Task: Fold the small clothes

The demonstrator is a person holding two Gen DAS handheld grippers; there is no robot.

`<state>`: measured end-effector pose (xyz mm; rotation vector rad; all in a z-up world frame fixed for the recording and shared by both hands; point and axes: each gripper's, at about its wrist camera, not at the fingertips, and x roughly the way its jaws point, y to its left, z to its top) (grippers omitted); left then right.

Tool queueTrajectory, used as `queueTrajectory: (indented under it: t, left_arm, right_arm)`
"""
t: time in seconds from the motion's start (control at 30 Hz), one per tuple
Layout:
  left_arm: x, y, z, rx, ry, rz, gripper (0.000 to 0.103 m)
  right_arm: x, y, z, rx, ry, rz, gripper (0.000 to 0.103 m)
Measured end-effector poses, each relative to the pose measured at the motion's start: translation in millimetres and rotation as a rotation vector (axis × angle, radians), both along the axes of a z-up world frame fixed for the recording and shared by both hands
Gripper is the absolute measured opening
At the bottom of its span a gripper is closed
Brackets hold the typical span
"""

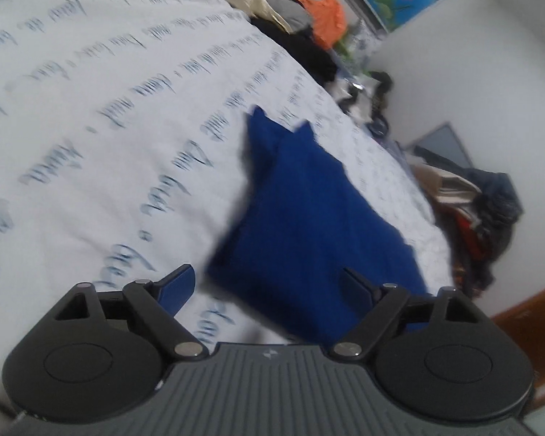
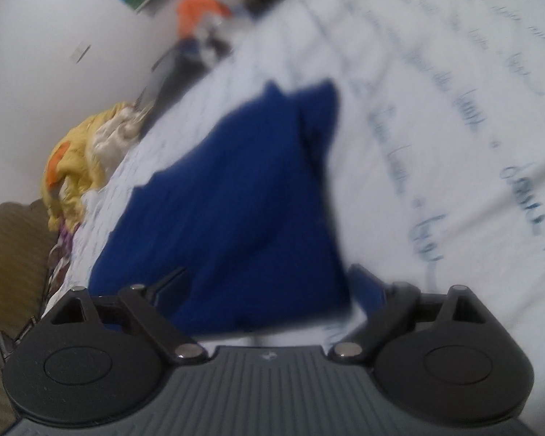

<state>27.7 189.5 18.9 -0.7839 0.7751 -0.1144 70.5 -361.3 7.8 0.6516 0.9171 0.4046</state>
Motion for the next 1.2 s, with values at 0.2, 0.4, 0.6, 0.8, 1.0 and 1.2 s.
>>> queueTrajectory:
  t: [0.2,0.4,0.6,0.8,1.0,1.2]
  left_arm:
    - [24,-7,-6,-0.02,0.104,-0.02,0.008]
    - [-27,-3,68,-0.011,-0.078,-0.092,0.007]
    - [-91,14,49,0.04,-0.031,-0.124,0.009]
    - [-88,25,34,0.095,-0.007,-0.005,0.013]
    - [-5,-37,86,0.461,-0.232,-0.058,0.088]
    - [126,-72,12,0.565,0.04,-0.158,0.027]
  right_arm:
    - [31,1,-12,0.065,0.097,-0.005,0.008]
    - [-6,-22,42,0.097,-0.057,0.027,0.007]
    - [-69,-38,40,0.097,-0.007,0.082,0.012]
    - [-66,-38,17,-0.062,0.085,-0.017,0.024]
    - [22,-17,59,-0.035,-0.132,-0.023,0.068]
    - [124,51,31,-0.312,-0.123,0.05,0.066]
